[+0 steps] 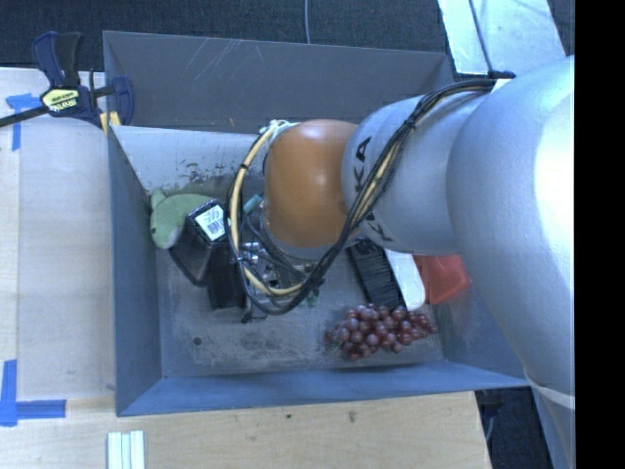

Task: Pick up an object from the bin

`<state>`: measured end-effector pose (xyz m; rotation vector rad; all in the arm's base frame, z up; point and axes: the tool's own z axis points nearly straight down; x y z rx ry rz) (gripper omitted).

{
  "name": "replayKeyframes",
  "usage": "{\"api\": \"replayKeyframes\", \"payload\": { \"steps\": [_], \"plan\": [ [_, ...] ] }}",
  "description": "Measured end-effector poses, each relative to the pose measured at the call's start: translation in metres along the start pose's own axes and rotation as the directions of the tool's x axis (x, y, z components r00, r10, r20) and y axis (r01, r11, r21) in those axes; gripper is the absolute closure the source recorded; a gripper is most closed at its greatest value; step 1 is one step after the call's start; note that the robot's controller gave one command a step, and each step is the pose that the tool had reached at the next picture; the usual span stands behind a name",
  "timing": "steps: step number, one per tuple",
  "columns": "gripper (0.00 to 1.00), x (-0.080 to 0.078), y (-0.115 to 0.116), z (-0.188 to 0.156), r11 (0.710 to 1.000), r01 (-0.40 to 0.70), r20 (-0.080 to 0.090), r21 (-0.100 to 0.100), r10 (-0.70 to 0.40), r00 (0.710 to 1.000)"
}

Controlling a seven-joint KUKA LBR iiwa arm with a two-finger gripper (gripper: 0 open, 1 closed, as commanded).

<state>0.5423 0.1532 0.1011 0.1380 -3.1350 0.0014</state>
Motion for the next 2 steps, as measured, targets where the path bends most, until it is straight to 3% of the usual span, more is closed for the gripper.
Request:
{"api": "replayKeyframes", "payload": {
  "steps": [1,2],
  "plan": [
    [1.00,0.003,-0.008,-0.011,1.000,-0.003,0.001,-0.001,0.003,1.000],
    [1.00,0.007,0.002,-0.031,0.999,-0.040,-0.003,0.002,0.040,0.999]
  ]
}}
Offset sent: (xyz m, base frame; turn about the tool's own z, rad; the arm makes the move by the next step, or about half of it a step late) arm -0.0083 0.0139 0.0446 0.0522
